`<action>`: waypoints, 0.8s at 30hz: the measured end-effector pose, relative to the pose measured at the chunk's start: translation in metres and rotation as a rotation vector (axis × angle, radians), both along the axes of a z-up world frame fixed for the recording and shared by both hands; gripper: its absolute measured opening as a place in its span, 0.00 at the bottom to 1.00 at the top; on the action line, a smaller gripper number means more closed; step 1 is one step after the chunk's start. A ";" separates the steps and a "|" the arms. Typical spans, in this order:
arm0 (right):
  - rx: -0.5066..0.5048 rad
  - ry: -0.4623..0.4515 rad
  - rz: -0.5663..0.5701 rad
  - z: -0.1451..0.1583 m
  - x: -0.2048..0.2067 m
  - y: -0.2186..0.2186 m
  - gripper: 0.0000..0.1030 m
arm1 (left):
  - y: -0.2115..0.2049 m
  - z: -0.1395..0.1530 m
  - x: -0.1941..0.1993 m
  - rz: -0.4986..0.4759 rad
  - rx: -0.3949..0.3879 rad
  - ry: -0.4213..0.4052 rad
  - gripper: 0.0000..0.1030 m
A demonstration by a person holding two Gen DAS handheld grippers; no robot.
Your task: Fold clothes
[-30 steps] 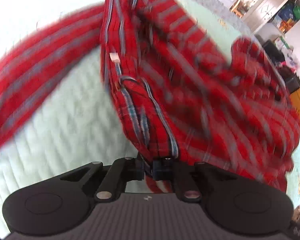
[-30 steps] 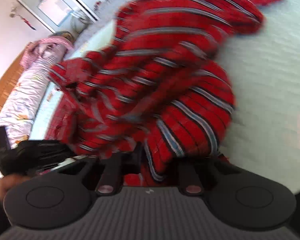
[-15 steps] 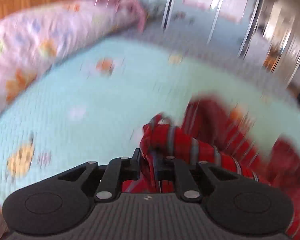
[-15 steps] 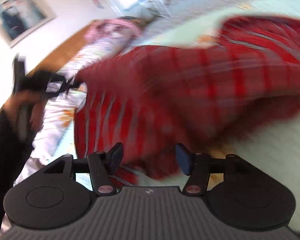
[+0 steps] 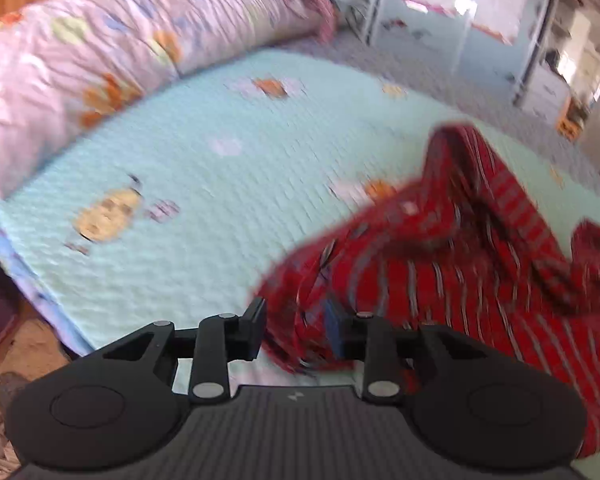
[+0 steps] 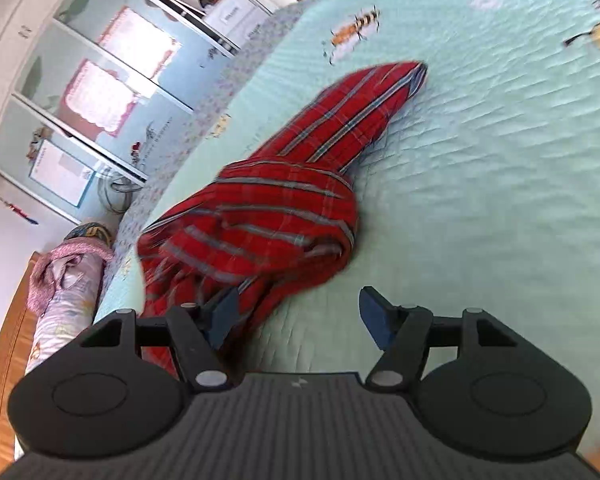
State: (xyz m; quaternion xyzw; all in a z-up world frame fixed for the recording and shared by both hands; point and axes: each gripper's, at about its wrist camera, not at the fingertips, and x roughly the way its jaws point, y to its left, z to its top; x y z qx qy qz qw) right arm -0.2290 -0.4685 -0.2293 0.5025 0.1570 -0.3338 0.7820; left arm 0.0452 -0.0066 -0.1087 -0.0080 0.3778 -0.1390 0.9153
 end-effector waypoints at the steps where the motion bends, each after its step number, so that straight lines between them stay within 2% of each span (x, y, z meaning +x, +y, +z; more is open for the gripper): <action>1: -0.005 0.027 0.000 -0.004 0.009 -0.008 0.66 | 0.002 0.007 -0.003 0.002 0.002 -0.024 0.41; 3: -0.004 0.087 -0.019 -0.011 0.011 -0.019 0.66 | -0.003 0.018 -0.013 -0.014 -0.008 -0.052 0.50; 4: -0.001 0.096 -0.032 -0.017 0.014 -0.026 0.67 | -0.008 0.022 -0.018 -0.033 -0.020 -0.062 0.51; 5: -0.004 0.084 -0.049 -0.020 0.015 -0.029 0.67 | -0.018 0.024 -0.024 -0.067 -0.029 -0.065 0.53; 6: 0.000 0.071 -0.050 -0.020 0.018 -0.032 0.63 | -0.030 0.025 -0.030 -0.109 -0.036 -0.064 0.54; 7: 0.010 0.060 -0.044 -0.019 0.023 -0.034 0.34 | -0.042 0.026 -0.037 -0.150 -0.044 -0.063 0.54; 8: 0.013 0.050 -0.036 -0.015 0.025 -0.035 0.13 | -0.055 0.026 -0.044 -0.192 -0.051 -0.062 0.54; 9: 0.014 0.040 -0.026 -0.009 0.024 -0.036 0.11 | -0.071 0.025 -0.053 -0.253 -0.058 -0.055 0.54; 11: -0.069 -0.022 -0.027 0.021 0.005 -0.024 0.09 | -0.108 0.020 -0.072 -0.399 -0.068 -0.034 0.54; 13: -0.185 -0.092 -0.022 0.065 -0.025 -0.003 0.08 | -0.140 0.012 -0.093 -0.549 -0.076 -0.018 0.54; 15: -0.318 -0.114 -0.021 0.110 -0.059 0.024 0.08 | -0.168 0.003 -0.116 -0.697 -0.082 -0.014 0.54; 17: -0.416 -0.099 -0.032 0.138 -0.088 0.047 0.08 | -0.197 -0.007 -0.139 -0.845 -0.088 -0.010 0.54; 19: -0.445 -0.033 -0.055 0.145 -0.107 0.062 0.12 | -0.217 -0.020 -0.156 -0.936 -0.080 0.016 0.54; 20: -0.436 0.028 -0.067 0.142 -0.113 0.066 0.18 | -0.225 -0.027 -0.162 -0.960 -0.071 0.036 0.54; 22: -0.378 0.090 -0.064 0.128 -0.120 0.075 0.33 | -0.230 -0.039 -0.168 -0.983 -0.061 0.083 0.54; 24: -0.316 0.113 -0.041 0.112 -0.123 0.088 0.35 | -0.227 -0.045 -0.168 -0.976 -0.051 0.110 0.54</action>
